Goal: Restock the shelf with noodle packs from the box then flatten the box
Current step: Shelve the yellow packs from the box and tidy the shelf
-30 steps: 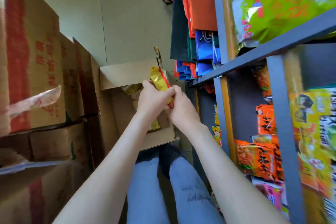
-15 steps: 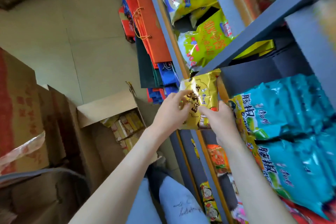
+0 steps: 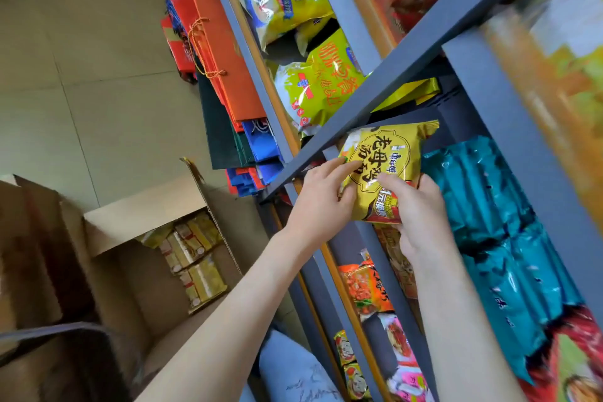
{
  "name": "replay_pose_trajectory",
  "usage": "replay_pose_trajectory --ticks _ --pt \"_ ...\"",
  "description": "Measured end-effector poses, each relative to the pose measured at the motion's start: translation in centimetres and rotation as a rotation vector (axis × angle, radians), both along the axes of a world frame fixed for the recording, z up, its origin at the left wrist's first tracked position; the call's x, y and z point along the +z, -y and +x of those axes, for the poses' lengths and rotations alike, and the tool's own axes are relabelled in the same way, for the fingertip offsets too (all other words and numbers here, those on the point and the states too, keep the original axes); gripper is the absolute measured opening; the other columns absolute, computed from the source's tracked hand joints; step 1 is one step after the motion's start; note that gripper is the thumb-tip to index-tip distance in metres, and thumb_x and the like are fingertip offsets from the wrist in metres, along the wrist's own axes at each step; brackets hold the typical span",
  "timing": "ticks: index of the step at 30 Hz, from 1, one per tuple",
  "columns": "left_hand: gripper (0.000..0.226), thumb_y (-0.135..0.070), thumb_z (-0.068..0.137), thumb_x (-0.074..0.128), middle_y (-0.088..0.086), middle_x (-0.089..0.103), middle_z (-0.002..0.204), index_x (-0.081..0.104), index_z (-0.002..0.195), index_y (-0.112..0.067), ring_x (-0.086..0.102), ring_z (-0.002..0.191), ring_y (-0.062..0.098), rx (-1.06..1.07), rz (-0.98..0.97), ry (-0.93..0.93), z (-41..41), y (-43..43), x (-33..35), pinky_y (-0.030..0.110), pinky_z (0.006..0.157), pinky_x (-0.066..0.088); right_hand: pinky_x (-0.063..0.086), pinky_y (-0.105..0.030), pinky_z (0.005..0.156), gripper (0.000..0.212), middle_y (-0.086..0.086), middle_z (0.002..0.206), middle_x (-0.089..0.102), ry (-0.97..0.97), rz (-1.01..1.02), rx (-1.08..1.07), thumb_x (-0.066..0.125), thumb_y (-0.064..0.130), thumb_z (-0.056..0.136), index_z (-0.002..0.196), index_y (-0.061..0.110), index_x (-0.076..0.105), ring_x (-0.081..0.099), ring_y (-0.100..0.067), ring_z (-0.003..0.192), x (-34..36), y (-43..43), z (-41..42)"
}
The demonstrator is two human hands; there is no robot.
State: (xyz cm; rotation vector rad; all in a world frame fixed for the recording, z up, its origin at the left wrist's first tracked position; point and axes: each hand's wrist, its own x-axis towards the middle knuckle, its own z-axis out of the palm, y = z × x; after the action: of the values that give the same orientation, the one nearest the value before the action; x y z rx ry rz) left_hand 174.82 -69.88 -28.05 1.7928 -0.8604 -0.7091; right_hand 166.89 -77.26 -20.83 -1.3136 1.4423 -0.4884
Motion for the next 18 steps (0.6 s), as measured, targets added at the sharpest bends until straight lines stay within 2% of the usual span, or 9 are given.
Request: replay_pose_trajectory --ticks 5,7,10,12,14,18 --pt "0.04 -0.018 0.097 0.04 -0.006 0.046 0.14 0.053 0.132 -0.03 0.031 0.129 0.015 0.035 -0.009 -0.046 -0.2 1.0 0.4 0.017 0.1 0.018 0.055 -0.03 0.06 0.032 -0.008 0.098 0.072 -0.022 -0.006 0.015 0.069 0.012 0.08 0.11 0.013 0.062 0.071 -0.023 0.081 0.3 1.2 0.2" --pt "0.039 -0.018 0.096 0.04 -0.007 0.048 0.137 0.054 0.13 -0.03 0.032 0.128 0.015 0.061 -0.026 -0.052 -0.2 1.1 0.3 0.017 0.098 0.018 0.057 -0.033 0.063 0.033 -0.007 0.098 0.071 -0.05 -0.022 0.051 0.07 0.017 0.077 0.109 0.015 0.062 0.071 -0.023 0.081 0.1 1.4 0.4" --pt "0.035 -0.02 0.096 0.044 -0.005 0.049 0.133 0.053 0.129 -0.027 0.035 0.126 0.015 0.109 -0.014 -0.153 -0.1 1.2 0.3 0.023 0.1 0.024 0.059 -0.045 0.073 0.045 -0.003 0.095 0.071 -0.161 -0.088 0.128 0.07 0.036 0.06 0.102 0.019 0.062 0.07 -0.024 0.082 -0.1 1.4 1.1" --pt "0.034 -0.026 0.096 0.047 -0.002 0.049 0.13 0.051 0.129 -0.027 0.038 0.125 0.017 0.135 0.019 -0.244 0.1 1.4 0.1 0.033 0.104 0.031 0.058 -0.047 0.074 0.05 -0.002 0.094 0.07 -0.222 -0.128 0.172 0.066 0.043 0.054 0.098 0.02 0.061 0.069 -0.024 0.083 -0.2 1.3 1.5" --pt "0.035 -0.031 0.096 0.047 0.0 0.049 0.13 0.05 0.131 -0.029 0.039 0.125 0.02 0.126 0.059 -0.271 0.1 1.6 0.0 0.04 0.105 0.035 0.058 -0.047 0.074 0.049 -0.001 0.096 0.069 -0.263 -0.147 0.194 0.064 0.043 0.054 0.098 0.022 0.059 0.068 -0.024 0.084 -0.3 1.3 1.6" --pt "0.036 -0.034 0.096 0.046 0.0 0.047 0.132 0.05 0.132 -0.033 0.038 0.127 0.021 0.092 0.09 -0.287 0.1 1.7 0.6 0.04 0.105 0.036 0.058 -0.047 0.075 0.047 -0.002 0.096 0.07 -0.273 -0.119 0.176 0.065 0.04 0.056 0.099 0.021 0.061 0.069 -0.024 0.084 0.5 1.4 1.1"
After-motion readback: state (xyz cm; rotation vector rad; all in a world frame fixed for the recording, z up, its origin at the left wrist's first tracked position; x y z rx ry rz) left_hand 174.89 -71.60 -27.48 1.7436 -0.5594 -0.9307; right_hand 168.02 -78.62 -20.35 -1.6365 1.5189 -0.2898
